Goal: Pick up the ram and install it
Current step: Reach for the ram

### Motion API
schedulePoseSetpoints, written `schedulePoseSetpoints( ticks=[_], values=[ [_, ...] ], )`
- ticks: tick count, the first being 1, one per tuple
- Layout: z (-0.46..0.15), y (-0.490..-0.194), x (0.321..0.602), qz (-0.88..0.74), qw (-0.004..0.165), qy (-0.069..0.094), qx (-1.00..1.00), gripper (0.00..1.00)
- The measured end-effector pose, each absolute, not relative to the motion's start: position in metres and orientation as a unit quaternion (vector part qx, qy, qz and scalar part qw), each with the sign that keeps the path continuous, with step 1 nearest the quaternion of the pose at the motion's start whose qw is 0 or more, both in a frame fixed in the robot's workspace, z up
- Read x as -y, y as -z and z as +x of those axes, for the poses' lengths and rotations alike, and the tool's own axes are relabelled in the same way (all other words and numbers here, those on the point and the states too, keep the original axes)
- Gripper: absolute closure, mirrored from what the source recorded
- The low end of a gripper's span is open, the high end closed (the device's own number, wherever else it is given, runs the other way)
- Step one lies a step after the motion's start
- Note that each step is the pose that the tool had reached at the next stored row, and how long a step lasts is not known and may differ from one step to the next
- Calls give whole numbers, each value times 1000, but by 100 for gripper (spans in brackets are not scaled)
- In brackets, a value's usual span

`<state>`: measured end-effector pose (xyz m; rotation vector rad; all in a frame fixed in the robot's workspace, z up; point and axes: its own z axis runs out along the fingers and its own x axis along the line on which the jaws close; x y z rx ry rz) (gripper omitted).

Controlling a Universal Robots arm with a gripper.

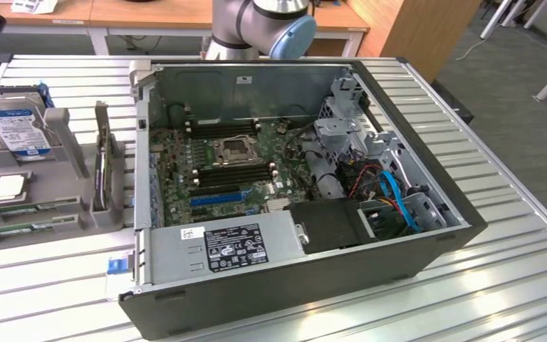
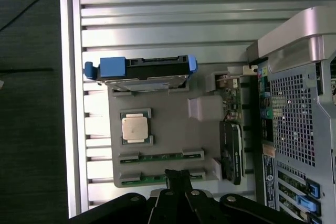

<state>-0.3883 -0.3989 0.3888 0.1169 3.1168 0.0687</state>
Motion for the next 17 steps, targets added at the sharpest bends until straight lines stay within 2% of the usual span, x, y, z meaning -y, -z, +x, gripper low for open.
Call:
schedulePoseSetpoints(
  ticks=[17],
  values=[
    [-388, -381, 399, 37, 10, -22, -999, 90]
  ],
)
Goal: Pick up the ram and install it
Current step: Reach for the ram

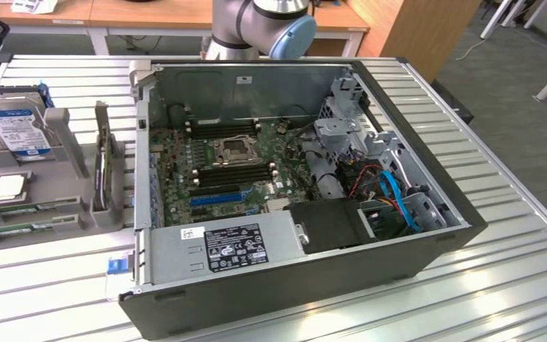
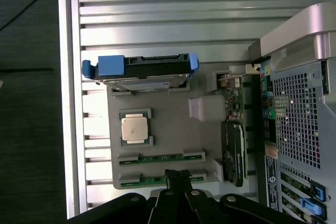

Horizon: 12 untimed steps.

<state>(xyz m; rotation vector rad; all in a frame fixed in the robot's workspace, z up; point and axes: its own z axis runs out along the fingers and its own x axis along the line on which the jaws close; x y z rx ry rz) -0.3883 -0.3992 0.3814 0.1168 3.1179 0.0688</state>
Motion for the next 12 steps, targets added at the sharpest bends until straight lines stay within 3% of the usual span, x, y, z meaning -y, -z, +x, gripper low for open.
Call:
schedulePoseSetpoints(
  ticks=[12],
  values=[
    [-388, -382, 405, 37, 10, -22, -999, 90]
  ],
)
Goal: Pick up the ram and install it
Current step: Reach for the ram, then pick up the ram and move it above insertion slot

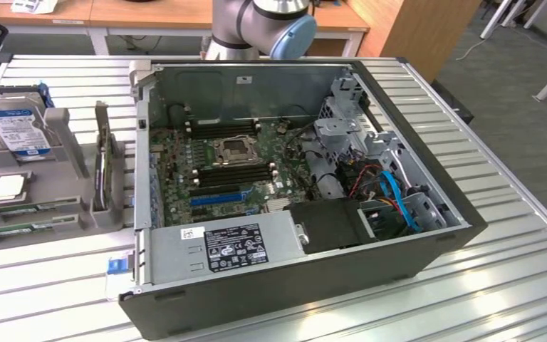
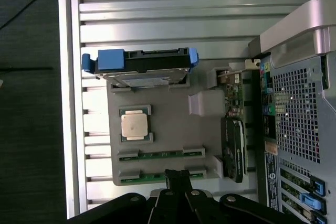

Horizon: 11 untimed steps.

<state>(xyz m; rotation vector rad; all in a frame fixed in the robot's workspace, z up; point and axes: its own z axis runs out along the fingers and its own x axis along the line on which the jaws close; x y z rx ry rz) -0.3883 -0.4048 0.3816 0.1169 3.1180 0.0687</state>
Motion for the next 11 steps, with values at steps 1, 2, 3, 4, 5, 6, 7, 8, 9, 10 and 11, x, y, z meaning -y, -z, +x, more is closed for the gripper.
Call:
schedulePoseSetpoints(
  ticks=[1, 2, 3, 4, 5, 6, 7, 8, 9, 10, 11],
  values=[
    [-388, -382, 405, 37, 10, -22, -999, 90],
    [-388, -382, 405, 37, 10, -22, -999, 90],
    [-388, -382, 405, 37, 10, -22, -999, 90],
    [-388, -382, 405, 37, 10, -22, -999, 90],
    [-388, -382, 405, 37, 10, -22, -999, 90],
    [-388, -382, 405, 37, 10, -22, -999, 90],
    [-388, -382, 405, 37, 10, -22, -999, 90],
    [-388, -382, 405, 37, 10, -22, -999, 90],
    [-388, -382, 405, 37, 10, -22, -999, 90],
    [-388, -382, 405, 37, 10, -22, -999, 90],
    [-388, -382, 405, 37, 10, -22, -999, 90]
  ],
)
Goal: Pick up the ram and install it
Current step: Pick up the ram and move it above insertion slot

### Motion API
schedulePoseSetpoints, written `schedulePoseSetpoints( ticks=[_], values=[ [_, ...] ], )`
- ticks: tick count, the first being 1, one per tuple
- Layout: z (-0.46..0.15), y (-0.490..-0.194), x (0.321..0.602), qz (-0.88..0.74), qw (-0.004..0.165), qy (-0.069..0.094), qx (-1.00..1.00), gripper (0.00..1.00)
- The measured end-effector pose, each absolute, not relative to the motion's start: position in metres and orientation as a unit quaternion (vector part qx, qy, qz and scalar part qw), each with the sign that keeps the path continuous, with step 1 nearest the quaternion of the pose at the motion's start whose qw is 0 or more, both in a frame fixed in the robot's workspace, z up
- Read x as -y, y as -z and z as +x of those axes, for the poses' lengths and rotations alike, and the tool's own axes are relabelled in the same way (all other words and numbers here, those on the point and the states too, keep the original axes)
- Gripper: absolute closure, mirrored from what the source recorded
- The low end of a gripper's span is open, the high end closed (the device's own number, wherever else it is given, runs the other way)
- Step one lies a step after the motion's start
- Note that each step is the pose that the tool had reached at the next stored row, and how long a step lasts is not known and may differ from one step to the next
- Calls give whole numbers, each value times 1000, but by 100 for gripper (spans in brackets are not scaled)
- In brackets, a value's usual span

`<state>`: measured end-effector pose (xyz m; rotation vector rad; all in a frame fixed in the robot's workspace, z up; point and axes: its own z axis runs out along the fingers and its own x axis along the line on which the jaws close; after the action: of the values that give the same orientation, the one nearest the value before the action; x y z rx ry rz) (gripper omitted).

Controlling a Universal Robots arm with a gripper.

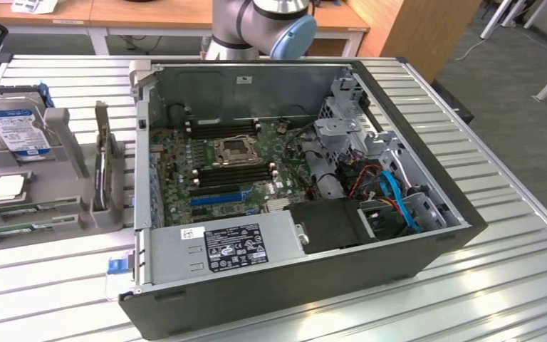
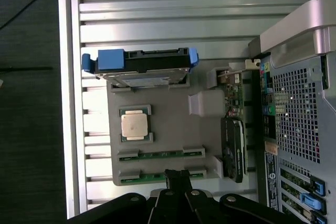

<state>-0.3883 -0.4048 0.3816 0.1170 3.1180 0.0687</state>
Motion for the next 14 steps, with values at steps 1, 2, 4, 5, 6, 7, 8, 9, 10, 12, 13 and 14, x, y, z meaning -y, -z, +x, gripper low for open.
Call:
schedulePoseSetpoints(
  ticks=[1, 2, 4, 5, 6, 7, 8, 9, 10, 12, 13, 14],
  values=[
    [-388, -382, 405, 37, 10, -22, -999, 90],
    [-388, -382, 405, 37, 10, -22, -999, 90],
    [-388, -382, 405, 37, 10, -22, -999, 90],
    [-388, -382, 405, 37, 10, -22, -999, 90],
    [-388, -382, 405, 37, 10, -22, -999, 90],
    [-388, -382, 405, 35, 10, -22, -999, 90],
    [-388, -382, 405, 33, 10, -22, -999, 90],
    [-388, -382, 405, 31, 10, -22, -999, 90],
    [-388, -382, 405, 29, 10, -22, -999, 90],
    [-388, -382, 405, 24, 10, -22, -999, 90],
    [-388, -382, 405, 21, 10, -22, -999, 90],
    [-388, -382, 405, 18, 10, -22, -1000, 90]
  ],
)
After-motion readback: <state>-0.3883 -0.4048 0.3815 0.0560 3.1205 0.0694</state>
